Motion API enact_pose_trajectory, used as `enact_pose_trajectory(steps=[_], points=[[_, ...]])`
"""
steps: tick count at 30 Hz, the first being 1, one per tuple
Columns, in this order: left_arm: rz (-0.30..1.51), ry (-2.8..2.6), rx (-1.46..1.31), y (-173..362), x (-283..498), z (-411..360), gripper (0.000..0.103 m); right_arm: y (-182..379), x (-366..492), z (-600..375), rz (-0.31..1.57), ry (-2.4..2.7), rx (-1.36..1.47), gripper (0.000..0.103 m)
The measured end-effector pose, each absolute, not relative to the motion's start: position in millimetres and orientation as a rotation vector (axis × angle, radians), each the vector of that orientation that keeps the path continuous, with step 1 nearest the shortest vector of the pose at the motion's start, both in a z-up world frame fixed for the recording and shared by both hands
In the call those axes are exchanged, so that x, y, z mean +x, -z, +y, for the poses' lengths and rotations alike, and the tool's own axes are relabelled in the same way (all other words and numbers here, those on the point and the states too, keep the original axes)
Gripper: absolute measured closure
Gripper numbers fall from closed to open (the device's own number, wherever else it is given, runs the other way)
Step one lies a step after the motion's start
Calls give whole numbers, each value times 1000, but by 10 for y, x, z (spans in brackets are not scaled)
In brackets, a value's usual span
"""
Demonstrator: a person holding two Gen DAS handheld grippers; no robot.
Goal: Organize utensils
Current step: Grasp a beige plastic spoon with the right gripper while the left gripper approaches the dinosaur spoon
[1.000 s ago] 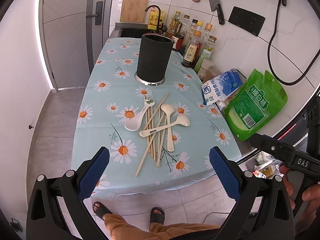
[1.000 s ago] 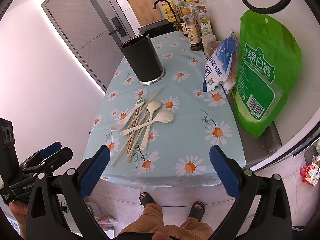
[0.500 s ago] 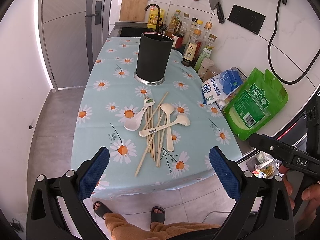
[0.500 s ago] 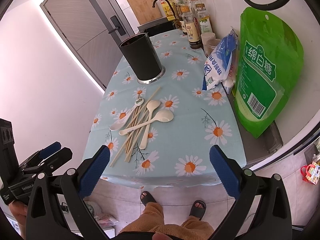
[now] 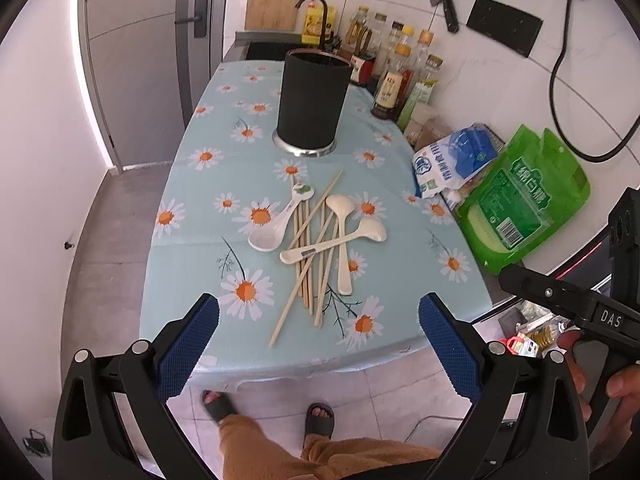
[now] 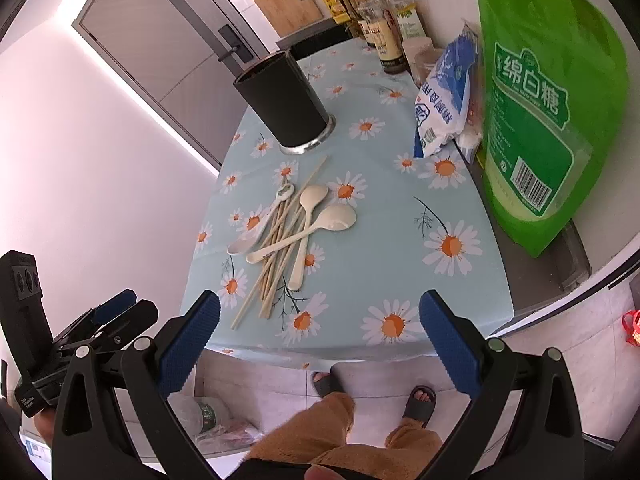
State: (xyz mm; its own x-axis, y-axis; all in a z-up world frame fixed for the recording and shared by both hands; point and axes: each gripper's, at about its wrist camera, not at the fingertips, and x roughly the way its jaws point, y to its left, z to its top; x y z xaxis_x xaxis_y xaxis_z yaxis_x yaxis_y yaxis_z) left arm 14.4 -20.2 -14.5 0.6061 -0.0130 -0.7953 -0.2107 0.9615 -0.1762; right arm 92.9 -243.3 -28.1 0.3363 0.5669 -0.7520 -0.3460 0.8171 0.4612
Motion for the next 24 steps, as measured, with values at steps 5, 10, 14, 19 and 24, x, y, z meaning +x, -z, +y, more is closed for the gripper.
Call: enact_pose_trajectory(steps=[5, 10, 14, 19, 24], points=[[941, -109, -257, 147, 206, -177, 6, 339, 1031, -2408, 1092, -599, 251, 4], [968, -87, -224, 184, 363, -50, 6, 454, 1165, -2325, 1116, -571, 299, 4], [990, -47, -214, 240, 557, 141, 6, 610, 1291, -2246, 1141, -531, 397, 4], [1031, -4, -191, 380, 822, 369, 6, 928, 1475, -2194, 1202, -500, 581, 13], [1068, 41, -167, 523, 1004, 556, 6, 1297, 1600, -2121, 1262, -491, 785, 20]])
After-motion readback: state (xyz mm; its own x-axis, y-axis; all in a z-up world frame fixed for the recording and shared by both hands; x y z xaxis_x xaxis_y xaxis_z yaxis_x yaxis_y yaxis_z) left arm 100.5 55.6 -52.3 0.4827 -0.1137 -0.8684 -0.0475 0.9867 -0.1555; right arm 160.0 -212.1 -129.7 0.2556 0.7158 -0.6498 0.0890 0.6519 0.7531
